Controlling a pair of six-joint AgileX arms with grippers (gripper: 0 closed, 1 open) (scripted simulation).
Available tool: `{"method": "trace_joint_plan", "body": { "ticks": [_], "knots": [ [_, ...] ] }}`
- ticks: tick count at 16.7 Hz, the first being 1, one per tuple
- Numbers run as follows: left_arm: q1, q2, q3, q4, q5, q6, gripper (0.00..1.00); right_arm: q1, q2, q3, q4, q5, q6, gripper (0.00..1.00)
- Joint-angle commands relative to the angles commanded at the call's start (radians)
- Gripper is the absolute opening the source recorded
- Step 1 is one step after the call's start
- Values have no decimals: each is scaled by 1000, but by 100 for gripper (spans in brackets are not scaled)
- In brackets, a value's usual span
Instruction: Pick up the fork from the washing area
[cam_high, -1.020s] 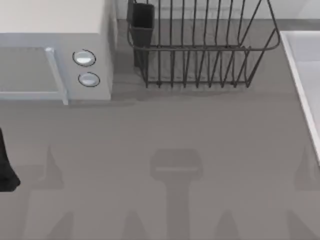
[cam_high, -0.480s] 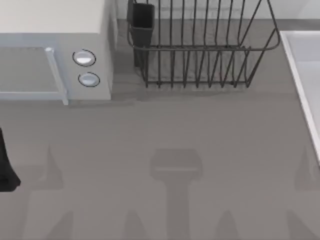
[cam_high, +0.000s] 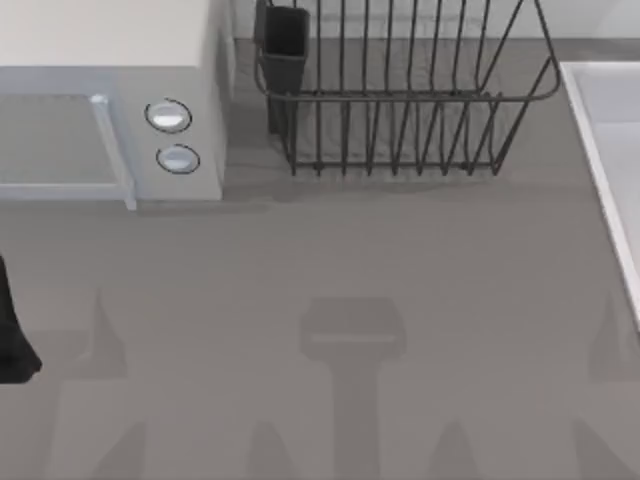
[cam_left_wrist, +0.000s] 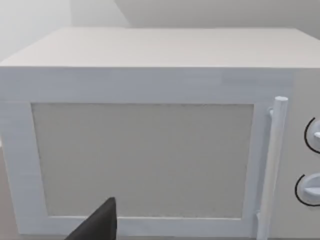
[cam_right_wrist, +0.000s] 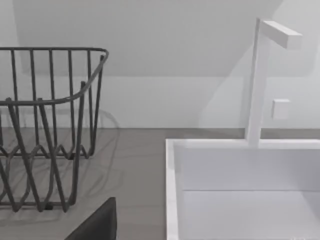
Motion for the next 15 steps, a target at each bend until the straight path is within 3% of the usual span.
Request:
{"method": "trace_joint_plan", "body": {
  "ticks": [8, 15],
  "knots": [
    [0, 0, 0, 0, 0, 0, 100, -6, 30, 30, -21, 0, -5, 100],
    [0, 0, 0, 0, 0, 0, 100, -75, 467, 437, -276, 1, -71, 100]
  ]
}}
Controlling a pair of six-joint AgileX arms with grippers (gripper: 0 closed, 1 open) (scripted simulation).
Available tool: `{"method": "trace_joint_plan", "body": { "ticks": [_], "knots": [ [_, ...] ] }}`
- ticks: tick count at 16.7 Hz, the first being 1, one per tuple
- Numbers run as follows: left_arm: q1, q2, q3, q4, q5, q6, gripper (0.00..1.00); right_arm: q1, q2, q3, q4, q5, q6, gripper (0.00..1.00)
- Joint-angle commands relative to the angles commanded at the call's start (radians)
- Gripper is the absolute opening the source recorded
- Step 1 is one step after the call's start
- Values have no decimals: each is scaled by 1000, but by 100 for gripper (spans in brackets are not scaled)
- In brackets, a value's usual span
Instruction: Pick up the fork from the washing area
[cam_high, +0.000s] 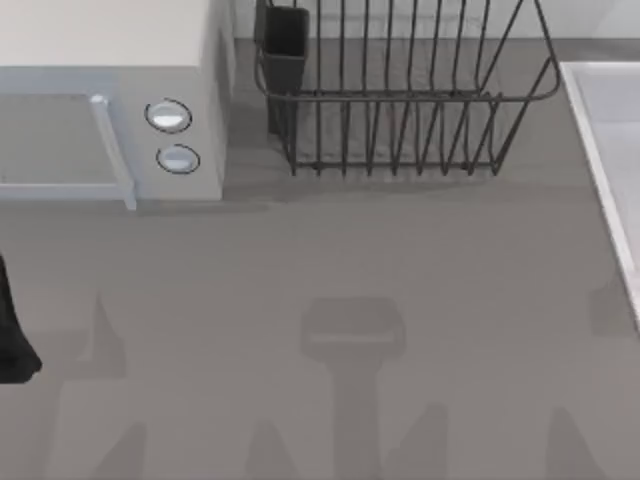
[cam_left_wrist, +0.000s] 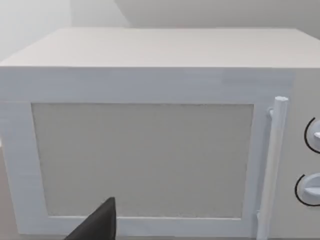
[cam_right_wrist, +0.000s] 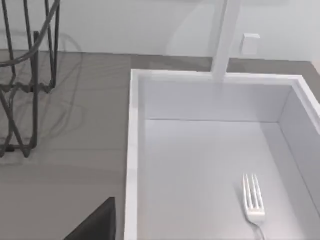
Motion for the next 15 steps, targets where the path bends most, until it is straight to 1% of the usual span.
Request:
{"method": "trace_joint_plan", "body": {
  "ticks": [10, 15],
  "knots": [
    [0, 0, 0, 0, 0, 0, 100, -154, 1136, 952, -566, 2, -145, 100],
    [0, 0, 0, 0, 0, 0, 100, -219, 1616, 1352, -802, 3, -205, 100]
  ]
}}
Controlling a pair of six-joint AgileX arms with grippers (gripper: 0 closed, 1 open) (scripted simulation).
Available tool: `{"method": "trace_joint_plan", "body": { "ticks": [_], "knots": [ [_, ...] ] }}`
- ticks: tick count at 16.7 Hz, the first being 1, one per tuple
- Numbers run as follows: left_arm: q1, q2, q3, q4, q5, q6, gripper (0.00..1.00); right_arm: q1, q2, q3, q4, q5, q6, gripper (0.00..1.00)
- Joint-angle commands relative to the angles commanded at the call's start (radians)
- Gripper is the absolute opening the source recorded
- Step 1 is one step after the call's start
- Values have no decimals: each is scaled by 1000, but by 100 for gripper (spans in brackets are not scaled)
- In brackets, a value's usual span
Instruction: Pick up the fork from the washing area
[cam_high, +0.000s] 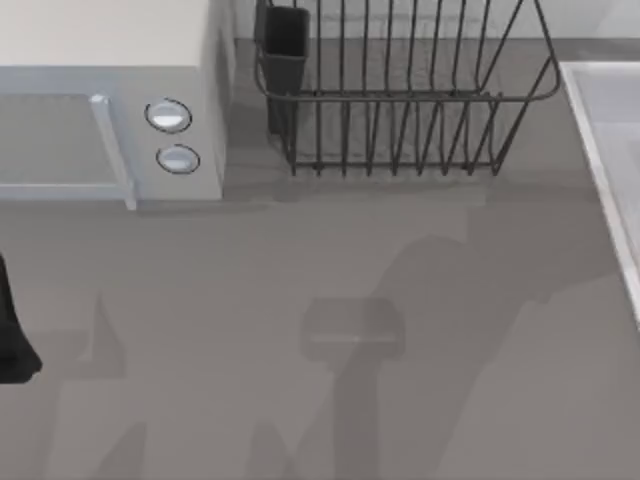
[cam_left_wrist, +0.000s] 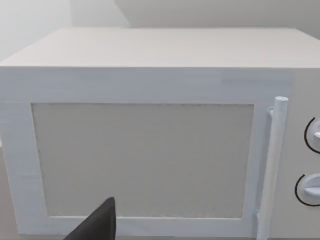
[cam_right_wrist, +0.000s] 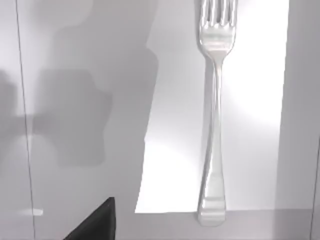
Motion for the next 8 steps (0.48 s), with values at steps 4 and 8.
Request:
{"method": "trace_joint_plan", "body": {
  "ticks": [4, 8],
  "knots": [
    [0, 0, 0, 0, 0, 0, 100, -33, 231, 199, -120, 0, -31, 100],
    [0, 0, 0, 0, 0, 0, 100, -42, 295, 252, -155, 1, -40, 100]
  ]
}}
